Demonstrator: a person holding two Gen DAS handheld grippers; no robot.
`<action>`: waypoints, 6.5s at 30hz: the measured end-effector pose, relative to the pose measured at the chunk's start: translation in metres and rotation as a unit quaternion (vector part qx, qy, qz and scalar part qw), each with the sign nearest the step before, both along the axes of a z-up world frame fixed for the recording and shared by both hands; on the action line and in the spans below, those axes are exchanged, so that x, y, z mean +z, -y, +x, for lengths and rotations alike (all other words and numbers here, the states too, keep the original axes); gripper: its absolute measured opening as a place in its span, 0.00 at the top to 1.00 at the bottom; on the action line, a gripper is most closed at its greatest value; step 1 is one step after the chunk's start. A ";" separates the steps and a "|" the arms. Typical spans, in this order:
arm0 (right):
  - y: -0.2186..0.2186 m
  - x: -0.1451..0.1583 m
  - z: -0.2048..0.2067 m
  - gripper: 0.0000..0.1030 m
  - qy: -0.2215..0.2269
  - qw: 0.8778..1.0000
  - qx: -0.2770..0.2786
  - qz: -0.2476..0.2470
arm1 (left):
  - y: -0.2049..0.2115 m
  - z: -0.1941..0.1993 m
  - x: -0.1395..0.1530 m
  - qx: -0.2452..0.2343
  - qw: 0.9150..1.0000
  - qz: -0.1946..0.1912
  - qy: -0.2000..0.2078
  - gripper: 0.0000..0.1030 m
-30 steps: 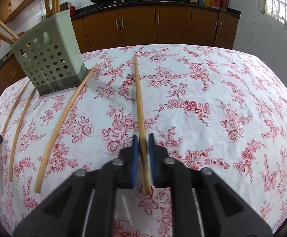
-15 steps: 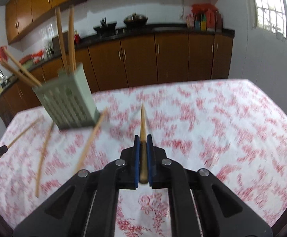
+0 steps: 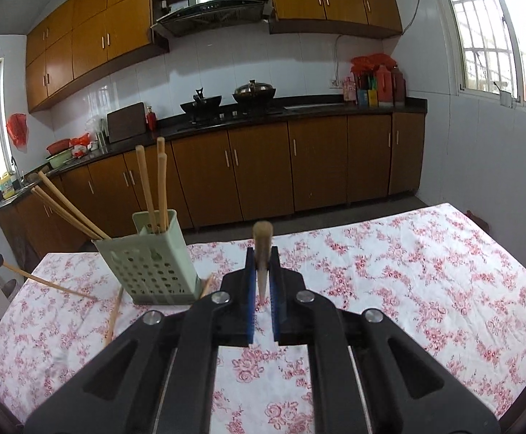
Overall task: Organize utensils
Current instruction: 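Lift the left tool's chopstick into the holder while the right tool inserts its chopstick, then open both tools to release the chopsticks and pull back from the holder, then close the left tool on a loose chopstick while the right tool grasps another, then hold both grasped chopsticks upright above the table, then lift the left tool's chopstick over the holder while the right tool carries its chopstick there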
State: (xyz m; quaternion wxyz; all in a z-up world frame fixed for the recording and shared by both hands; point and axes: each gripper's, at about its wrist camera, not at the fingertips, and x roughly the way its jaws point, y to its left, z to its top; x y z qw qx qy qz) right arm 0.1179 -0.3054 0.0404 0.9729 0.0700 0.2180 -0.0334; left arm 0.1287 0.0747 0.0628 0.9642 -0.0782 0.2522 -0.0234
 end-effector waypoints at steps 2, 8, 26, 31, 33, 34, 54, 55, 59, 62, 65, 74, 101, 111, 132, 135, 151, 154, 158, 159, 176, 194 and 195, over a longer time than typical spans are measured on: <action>-0.002 0.001 0.000 0.92 0.002 1.000 0.002 -0.002 | 0.001 0.000 0.002 -0.001 1.000 0.002 0.003 0.93; -0.007 0.017 -0.004 0.93 0.015 1.000 0.022 0.006 | 0.007 -0.006 0.012 -0.017 1.000 0.003 0.016 0.93; -0.032 0.115 -0.021 0.93 0.089 0.986 0.131 0.060 | 0.081 -0.019 0.108 -0.091 0.987 -0.029 0.132 0.93; -0.041 0.125 -0.002 0.93 0.099 0.985 0.131 0.049 | 0.093 0.002 0.118 -0.067 0.984 -0.040 0.157 0.93; -0.044 0.123 0.010 0.92 0.093 0.986 0.132 0.047 | 0.096 0.013 0.117 -0.054 0.984 -0.042 0.163 0.93; -0.046 0.121 0.017 0.92 0.088 0.986 0.132 0.046 | 0.096 0.016 0.117 -0.051 0.984 -0.041 0.164 0.93; -0.053 0.081 0.073 0.89 0.025 0.990 0.127 0.063 | 0.089 0.054 0.076 -0.040 0.992 -0.044 0.109 0.93; -0.051 0.082 0.071 0.89 0.027 0.990 0.124 0.064 | 0.087 0.052 0.078 -0.039 0.992 -0.043 0.111 0.93; -0.040 0.086 0.056 0.86 0.037 0.991 0.109 0.066 | 0.079 0.042 0.084 -0.034 0.991 -0.048 0.118 0.93; -0.032 0.085 0.044 0.85 0.039 0.993 0.094 0.063 | 0.072 0.033 0.088 -0.028 0.991 -0.050 0.122 0.93; -0.025 0.076 0.034 0.84 0.030 0.994 0.082 0.063 | 0.068 0.026 0.091 -0.021 0.991 -0.050 0.122 0.93; -0.029 -0.028 0.028 0.79 -0.091 0.991 0.072 0.062 | 0.031 0.003 0.049 0.014 0.997 -0.022 0.071 0.92; -0.084 -0.148 0.043 0.92 -0.217 0.973 0.079 0.023 | 0.034 0.006 -0.105 -0.013 0.993 -0.007 -0.120 0.75; 0.003 -0.149 0.045 0.93 -0.216 0.975 -0.021 0.054 | 0.080 0.013 -0.128 -0.067 0.986 0.005 -0.154 0.70; -0.024 -0.151 0.052 0.93 -0.215 0.975 0.036 0.035 | 0.072 0.048 -0.155 -0.013 0.980 0.069 -0.187 0.93; -0.034 -0.150 0.057 0.93 -0.214 0.975 0.046 0.026 | 0.061 0.058 -0.156 -0.003 0.980 0.070 -0.187 0.93; -0.043 -0.151 0.063 0.92 -0.210 0.976 0.052 0.008 | 0.053 0.071 -0.159 -0.014 0.981 0.075 -0.178 0.92; -0.042 -0.152 0.062 0.92 -0.210 0.976 0.053 0.007 | 0.054 0.069 -0.159 -0.013 0.981 0.078 -0.178 0.92; -0.042 -0.152 0.064 0.92 -0.210 0.976 0.053 0.010 | 0.054 0.070 -0.159 -0.013 0.981 0.079 -0.178 0.91; -0.042 -0.152 0.064 0.92 -0.210 0.976 0.054 0.012 | 0.054 0.070 -0.159 -0.013 0.981 0.079 -0.178 0.91; -0.040 -0.152 0.064 0.92 -0.209 0.976 0.054 0.016 | 0.053 0.071 -0.158 -0.014 0.981 0.075 -0.178 0.91; -0.039 -0.136 0.034 0.92 -0.184 0.981 0.056 0.012 | 0.051 0.034 -0.154 -0.024 0.980 0.074 -0.182 0.93; -0.038 -0.129 0.030 0.92 -0.173 0.983 0.055 0.011 | 0.050 0.031 -0.151 -0.024 0.981 0.072 -0.178 0.93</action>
